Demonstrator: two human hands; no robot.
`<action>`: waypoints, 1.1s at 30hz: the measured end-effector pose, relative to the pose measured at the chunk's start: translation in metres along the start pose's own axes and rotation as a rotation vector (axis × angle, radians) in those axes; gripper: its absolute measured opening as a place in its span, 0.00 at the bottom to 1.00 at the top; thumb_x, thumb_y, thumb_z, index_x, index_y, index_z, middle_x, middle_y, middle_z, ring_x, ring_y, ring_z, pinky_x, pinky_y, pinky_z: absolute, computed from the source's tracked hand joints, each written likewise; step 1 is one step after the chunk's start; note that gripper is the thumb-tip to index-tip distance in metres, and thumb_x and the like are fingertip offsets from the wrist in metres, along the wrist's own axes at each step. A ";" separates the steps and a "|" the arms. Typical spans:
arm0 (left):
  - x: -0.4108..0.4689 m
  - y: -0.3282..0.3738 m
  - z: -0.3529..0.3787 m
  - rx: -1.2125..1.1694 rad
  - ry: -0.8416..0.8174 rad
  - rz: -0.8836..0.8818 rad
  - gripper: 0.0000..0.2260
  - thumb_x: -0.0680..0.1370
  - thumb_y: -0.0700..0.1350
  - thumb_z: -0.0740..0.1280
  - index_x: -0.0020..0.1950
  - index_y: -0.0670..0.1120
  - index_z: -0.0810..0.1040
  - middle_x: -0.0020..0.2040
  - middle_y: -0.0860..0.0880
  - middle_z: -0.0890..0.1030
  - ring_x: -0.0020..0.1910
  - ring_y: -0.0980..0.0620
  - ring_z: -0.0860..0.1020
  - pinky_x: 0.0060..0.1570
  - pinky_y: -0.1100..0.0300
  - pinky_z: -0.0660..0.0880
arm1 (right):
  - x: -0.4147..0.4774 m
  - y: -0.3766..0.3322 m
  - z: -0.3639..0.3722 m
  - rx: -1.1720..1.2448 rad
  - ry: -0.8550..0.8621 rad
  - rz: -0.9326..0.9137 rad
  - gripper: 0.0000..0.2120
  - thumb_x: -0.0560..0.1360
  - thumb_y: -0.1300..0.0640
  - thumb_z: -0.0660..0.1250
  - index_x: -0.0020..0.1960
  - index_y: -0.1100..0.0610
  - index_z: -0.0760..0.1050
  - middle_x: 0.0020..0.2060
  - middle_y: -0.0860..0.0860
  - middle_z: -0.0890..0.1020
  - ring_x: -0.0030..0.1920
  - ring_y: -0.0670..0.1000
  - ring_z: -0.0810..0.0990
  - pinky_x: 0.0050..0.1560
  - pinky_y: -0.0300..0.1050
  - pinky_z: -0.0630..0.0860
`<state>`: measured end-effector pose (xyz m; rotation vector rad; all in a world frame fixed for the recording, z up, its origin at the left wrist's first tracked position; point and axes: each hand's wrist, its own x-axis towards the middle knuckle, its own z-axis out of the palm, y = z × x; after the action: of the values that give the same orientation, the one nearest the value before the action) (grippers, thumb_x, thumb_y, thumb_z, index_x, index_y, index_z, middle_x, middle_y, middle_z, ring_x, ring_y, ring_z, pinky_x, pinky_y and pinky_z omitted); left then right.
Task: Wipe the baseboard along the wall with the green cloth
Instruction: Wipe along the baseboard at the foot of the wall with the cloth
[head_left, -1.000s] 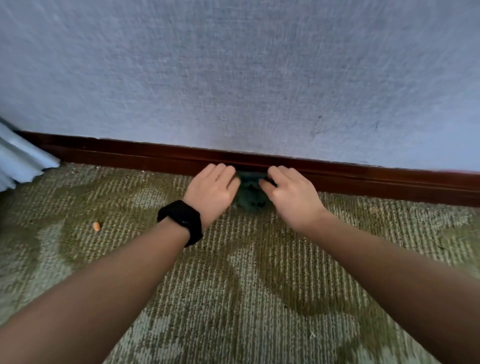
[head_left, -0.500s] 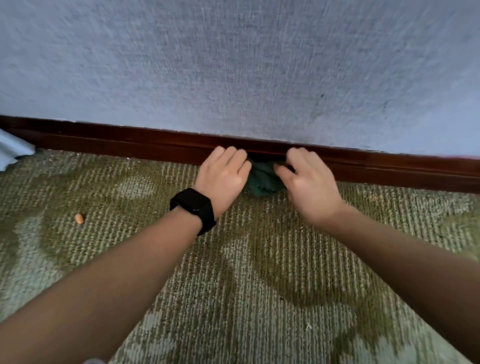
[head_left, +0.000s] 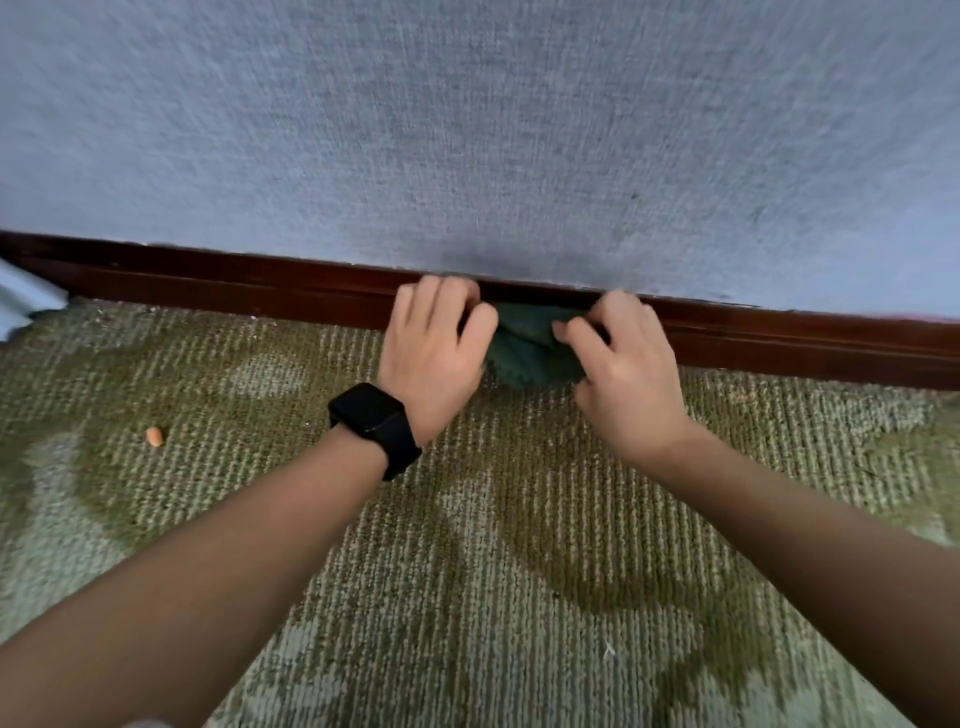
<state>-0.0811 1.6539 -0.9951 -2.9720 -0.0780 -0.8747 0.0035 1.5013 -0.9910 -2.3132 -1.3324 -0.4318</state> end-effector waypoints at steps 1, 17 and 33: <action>0.002 0.000 -0.002 -0.027 0.029 -0.004 0.10 0.65 0.31 0.67 0.42 0.38 0.69 0.40 0.35 0.79 0.43 0.43 0.67 0.39 0.54 0.60 | 0.004 -0.001 -0.002 0.012 0.027 0.012 0.16 0.54 0.80 0.65 0.41 0.69 0.76 0.35 0.62 0.75 0.38 0.57 0.67 0.34 0.48 0.63; -0.003 0.029 0.019 -0.175 -0.131 0.257 0.14 0.71 0.34 0.58 0.44 0.34 0.83 0.42 0.41 0.84 0.41 0.46 0.83 0.42 0.56 0.81 | -0.018 0.040 -0.016 -0.172 -0.129 -0.077 0.15 0.64 0.71 0.62 0.48 0.67 0.80 0.39 0.63 0.80 0.38 0.60 0.79 0.36 0.47 0.75; -0.021 -0.028 -0.004 -0.006 -0.148 0.218 0.12 0.72 0.32 0.60 0.47 0.30 0.81 0.47 0.34 0.82 0.47 0.36 0.81 0.51 0.39 0.73 | 0.002 -0.014 0.017 0.114 -0.103 0.088 0.20 0.56 0.78 0.71 0.48 0.68 0.80 0.40 0.63 0.80 0.39 0.61 0.78 0.37 0.47 0.75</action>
<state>-0.1030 1.6812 -1.0021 -2.9719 0.2391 -0.6302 -0.0067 1.5179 -1.0014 -2.3157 -1.2616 -0.2058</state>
